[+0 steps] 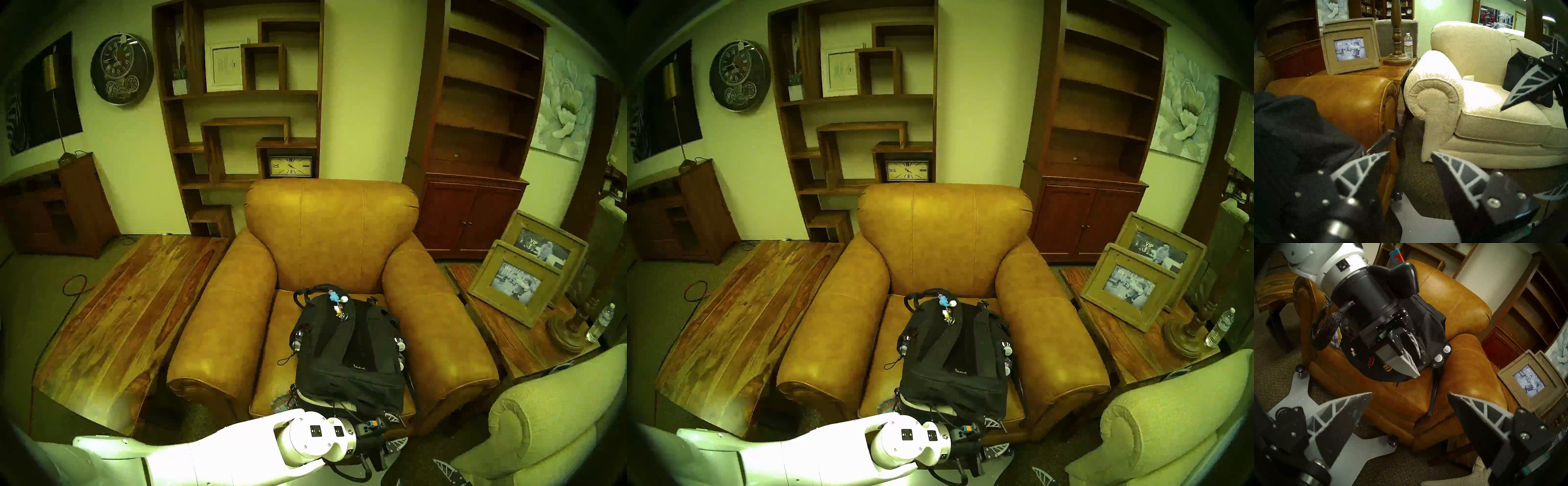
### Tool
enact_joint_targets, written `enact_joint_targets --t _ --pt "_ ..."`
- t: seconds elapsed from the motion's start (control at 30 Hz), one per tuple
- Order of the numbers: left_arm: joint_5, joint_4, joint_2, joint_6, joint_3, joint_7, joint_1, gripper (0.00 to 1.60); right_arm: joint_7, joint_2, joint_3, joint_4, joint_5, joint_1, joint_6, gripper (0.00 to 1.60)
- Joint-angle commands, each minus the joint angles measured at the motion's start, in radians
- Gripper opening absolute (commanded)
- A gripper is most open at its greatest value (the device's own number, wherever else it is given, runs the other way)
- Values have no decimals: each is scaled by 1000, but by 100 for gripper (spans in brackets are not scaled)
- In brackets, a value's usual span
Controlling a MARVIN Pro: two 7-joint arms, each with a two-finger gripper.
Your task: Open a bag with a zipper
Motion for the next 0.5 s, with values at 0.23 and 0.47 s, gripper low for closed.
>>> enact_joint_targets --t 0.23,0.47 --pt "-28 -209 183 -120 -77 40 76 143 43 -38 63 11 36 83 27 160" --pt "-42 -255 285 -170 -197 78 150 150 99 -43 101 23 60 132 42 160"
